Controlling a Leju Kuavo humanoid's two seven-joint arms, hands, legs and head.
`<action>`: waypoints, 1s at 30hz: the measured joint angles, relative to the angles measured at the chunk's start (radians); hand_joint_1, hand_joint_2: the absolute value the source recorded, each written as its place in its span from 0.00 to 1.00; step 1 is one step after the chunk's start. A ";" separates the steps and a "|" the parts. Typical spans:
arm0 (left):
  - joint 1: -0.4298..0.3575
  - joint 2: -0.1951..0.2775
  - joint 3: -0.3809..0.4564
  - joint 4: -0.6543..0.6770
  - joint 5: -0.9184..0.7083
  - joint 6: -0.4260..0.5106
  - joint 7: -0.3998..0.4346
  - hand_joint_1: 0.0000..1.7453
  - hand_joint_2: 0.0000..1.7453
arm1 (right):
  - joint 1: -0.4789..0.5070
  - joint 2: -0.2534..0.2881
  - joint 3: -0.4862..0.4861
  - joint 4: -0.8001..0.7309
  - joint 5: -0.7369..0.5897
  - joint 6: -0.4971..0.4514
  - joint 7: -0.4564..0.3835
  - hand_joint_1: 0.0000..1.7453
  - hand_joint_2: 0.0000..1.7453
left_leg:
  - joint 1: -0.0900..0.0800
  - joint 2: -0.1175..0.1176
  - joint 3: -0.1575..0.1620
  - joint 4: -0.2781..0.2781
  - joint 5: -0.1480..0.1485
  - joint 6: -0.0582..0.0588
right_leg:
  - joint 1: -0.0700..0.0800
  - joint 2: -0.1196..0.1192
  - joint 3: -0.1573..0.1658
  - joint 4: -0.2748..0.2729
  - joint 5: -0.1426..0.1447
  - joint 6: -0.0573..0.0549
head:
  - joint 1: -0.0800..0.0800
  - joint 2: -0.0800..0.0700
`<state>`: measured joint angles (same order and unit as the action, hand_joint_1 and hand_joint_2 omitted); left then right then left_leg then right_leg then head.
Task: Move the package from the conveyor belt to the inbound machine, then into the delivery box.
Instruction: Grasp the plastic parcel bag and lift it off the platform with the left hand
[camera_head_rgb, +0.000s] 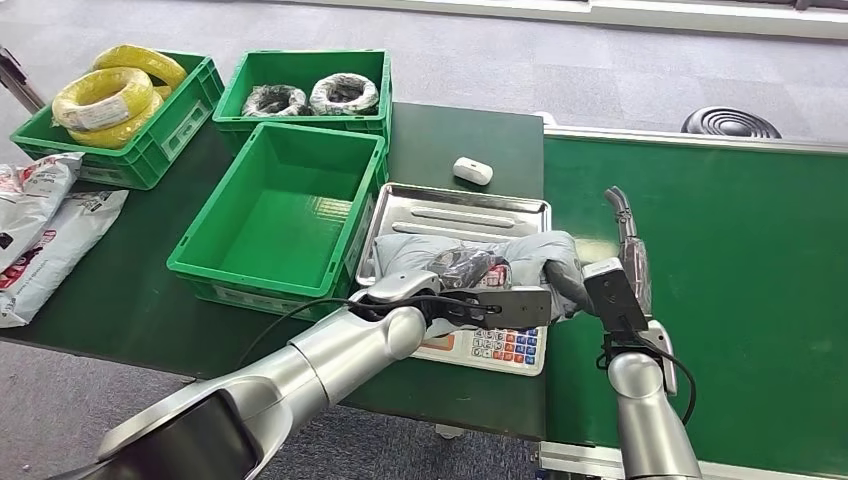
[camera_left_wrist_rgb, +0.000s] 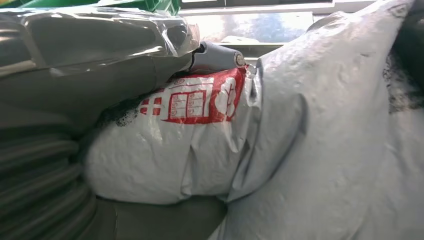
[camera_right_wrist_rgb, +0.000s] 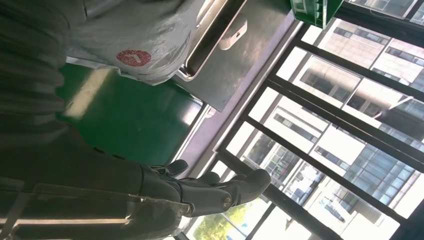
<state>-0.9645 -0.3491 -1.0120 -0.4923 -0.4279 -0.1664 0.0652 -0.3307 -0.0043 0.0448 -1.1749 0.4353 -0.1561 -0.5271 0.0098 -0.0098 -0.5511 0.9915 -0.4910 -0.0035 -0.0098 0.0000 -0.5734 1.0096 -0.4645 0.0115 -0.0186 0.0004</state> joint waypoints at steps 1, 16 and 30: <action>-0.005 -0.001 -0.006 0.004 0.002 0.002 0.000 1.00 1.00 | 0.002 0.001 -0.002 -0.003 0.000 -0.001 0.000 0.00 1.00 | 0.000 0.000 0.001 0.000 0.000 0.000 | 0.000 0.000 0.001 0.000 0.000 0.000 | 0.000 0.000; -0.012 0.013 0.177 -0.081 0.047 0.132 -0.107 1.00 1.00 | 0.029 0.016 -0.027 -0.060 0.021 -0.001 0.020 0.00 1.00 | 0.000 0.000 -0.002 0.000 0.001 0.000 | 0.000 0.000 -0.002 0.000 0.001 0.000 | 0.000 0.000; -0.005 0.134 0.510 -0.461 0.023 0.372 -0.129 1.00 1.00 | 0.075 0.025 -0.053 -0.065 -0.057 0.005 0.021 0.00 1.00 | 0.000 0.003 -0.006 0.000 0.001 0.000 | 0.001 0.001 -0.006 0.000 0.001 0.000 | 0.000 0.000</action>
<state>-0.9695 -0.2156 -0.5018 -0.9531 -0.4054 0.2060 -0.0642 -0.2557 0.0210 -0.0081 -1.2395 0.3786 -0.1508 -0.5066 0.0101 -0.0064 -0.5566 0.9913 -0.4903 -0.0036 -0.0092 0.0013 -0.5798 1.0101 -0.4636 0.0117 -0.0185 0.0004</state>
